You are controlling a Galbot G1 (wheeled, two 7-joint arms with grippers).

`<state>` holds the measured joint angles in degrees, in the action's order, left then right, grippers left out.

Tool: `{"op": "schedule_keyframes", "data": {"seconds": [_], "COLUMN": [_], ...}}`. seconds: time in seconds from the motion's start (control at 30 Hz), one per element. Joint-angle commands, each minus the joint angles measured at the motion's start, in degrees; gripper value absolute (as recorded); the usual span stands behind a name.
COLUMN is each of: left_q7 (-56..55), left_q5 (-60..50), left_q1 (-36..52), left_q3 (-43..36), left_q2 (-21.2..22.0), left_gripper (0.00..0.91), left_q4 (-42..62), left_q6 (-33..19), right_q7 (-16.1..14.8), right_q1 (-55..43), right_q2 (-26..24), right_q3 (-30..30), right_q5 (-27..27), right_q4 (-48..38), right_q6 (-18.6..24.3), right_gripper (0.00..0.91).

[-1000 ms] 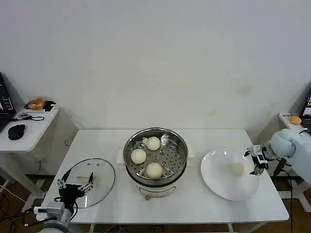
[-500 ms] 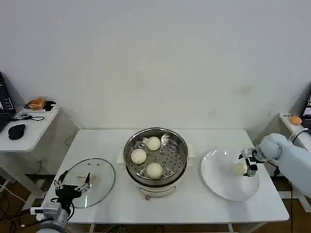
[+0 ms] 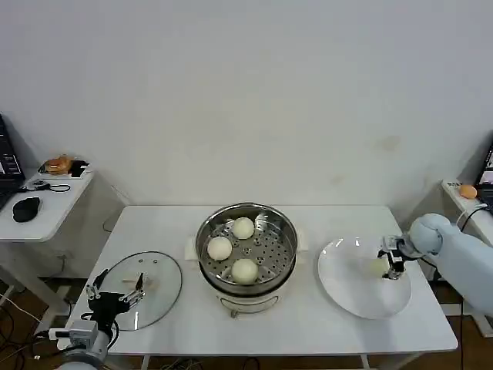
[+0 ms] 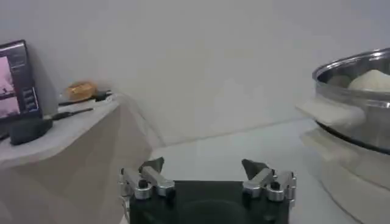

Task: Take steamed baozi put them in steamer then cover it.

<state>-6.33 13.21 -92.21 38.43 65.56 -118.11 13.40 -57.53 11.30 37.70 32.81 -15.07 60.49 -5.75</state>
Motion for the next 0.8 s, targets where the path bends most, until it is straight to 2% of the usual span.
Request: {"op": "schedule_keyframes", "data": {"seconds": [0.03, 0.17, 0.27, 0.43, 0.53, 0.63, 0.8], "left_q7": [-0.03, -0.05, 0.03, -0.09, -0.11, -0.13, -0.16], "left_q5": [0.01, 0.01, 0.16, 0.17, 0.08, 0.06, 0.04], "left_q1": [-0.15, -0.45, -0.87, -0.96, -0.99, -0.94, -0.86], "left_q3": [0.12, 0.32, 0.84, 0.75, 0.45, 0.3, 0.35], "left_q2": [0.05, 0.12, -0.01, 0.34, 0.46, 0.55, 0.82], "left_gripper": [0.907, 0.907, 0.907, 0.907, 0.907, 0.907, 0.907], "left_q4": [-0.24, -0.67, -1.14, -1.39, -1.69, -2.06, -2.34], "left_q6": [0.02, -0.01, -0.02, -0.07, -0.06, -0.06, -0.06], "right_q7": [-1.06, -1.61, -1.8, -1.2, -0.76, 0.46, 3.39], "right_q1": [-0.8, -3.86, -9.84, -18.38, -24.5, -33.51, -43.58], "right_q2": [-0.58, -2.59, -5.09, -6.59, -6.17, -4.57, -0.52], "right_q3": [0.19, 2.51, 8.67, 12.41, 16.1, 23.46, 31.59], "right_q5": [0.88, 3.5, 7.09, 11.88, 15.09, 20.86, 27.11], "right_q4": [1.42, 4.35, 8.13, 13.38, 15.65, 18.76, 23.25], "right_q6": [-0.5, -1.28, -2.85, -5.86, -7.25, -9.38, -12.23], "right_gripper": [0.645, 0.645, 0.645, 0.645, 0.655, 0.655, 0.665]}}
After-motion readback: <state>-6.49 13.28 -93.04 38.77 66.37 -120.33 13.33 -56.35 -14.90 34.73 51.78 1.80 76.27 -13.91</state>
